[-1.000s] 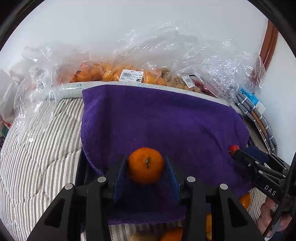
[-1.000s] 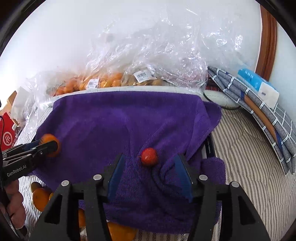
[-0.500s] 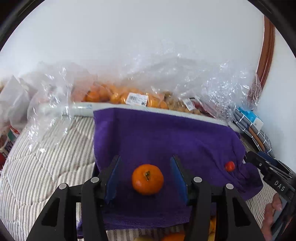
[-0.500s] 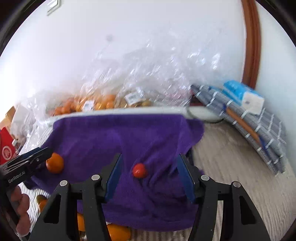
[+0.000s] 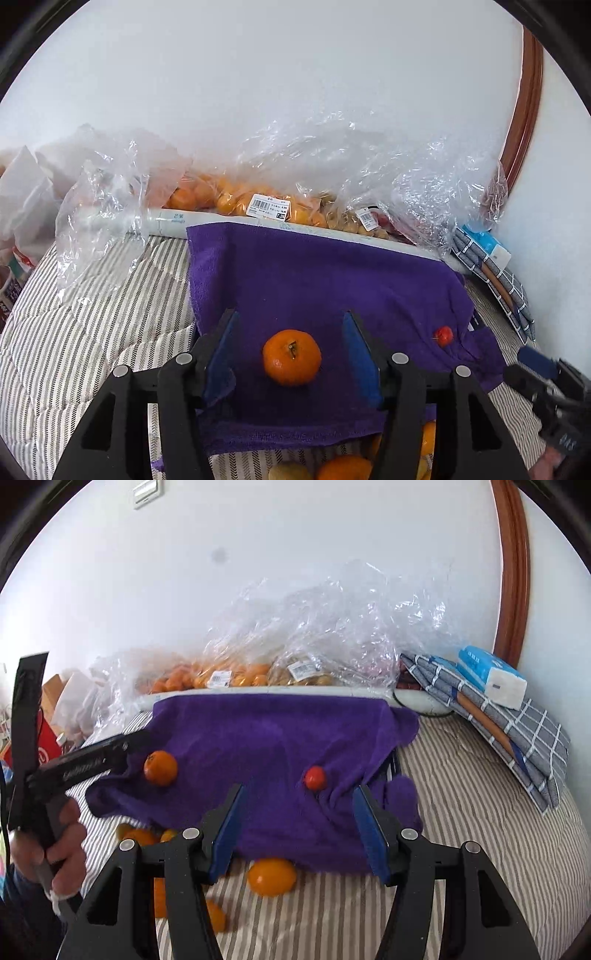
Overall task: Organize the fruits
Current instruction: 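Close the right tool on the orange beside the towel edge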
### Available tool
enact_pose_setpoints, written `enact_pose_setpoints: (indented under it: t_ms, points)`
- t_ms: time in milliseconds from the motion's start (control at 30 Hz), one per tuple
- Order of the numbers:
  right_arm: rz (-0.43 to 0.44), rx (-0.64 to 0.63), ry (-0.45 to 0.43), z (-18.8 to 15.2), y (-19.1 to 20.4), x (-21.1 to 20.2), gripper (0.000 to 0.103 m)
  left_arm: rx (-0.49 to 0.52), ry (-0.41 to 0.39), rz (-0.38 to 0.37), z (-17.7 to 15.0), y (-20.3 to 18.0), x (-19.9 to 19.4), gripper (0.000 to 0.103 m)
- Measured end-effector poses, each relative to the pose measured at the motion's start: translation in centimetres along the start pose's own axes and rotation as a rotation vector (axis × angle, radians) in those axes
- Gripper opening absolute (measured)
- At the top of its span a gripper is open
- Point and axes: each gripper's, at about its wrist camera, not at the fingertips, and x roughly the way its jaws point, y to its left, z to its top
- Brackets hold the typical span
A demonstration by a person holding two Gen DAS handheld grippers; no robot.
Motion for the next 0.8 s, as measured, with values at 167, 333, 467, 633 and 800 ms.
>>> enact_pose_setpoints:
  t_ms: [167, 333, 467, 633, 800]
  points:
    - [0.04, -0.005, 0.067, -2.7, 0.6, -0.1, 0.046, 0.05, -0.049, 0.021, -1.0, -0.4, -2.1, 0.056]
    - [0.061, -0.009, 0.12, -4.3, 1.0, 1.0, 0.043, 0.062, -0.054, -0.01, -2.8, 1.0, -4.6, 0.057]
    - [0.076, 0.017, 0.158, -4.1, 0.5, 2.7, 0.043, 0.062, -0.047, 0.002, -4.1, 2.4, -5.9, 0.06]
    - [0.081, 0.027, 0.219, -4.2, 0.2, 4.4, 0.042, 0.019, 0.022, -0.03, -4.9, 3.7, -5.7, 0.06]
    - [0.056, 0.005, 0.185, -4.6, 0.3, 3.7, 0.037, 0.063, 0.094, -0.09, -6.0, 2.7, -5.0, 0.06]
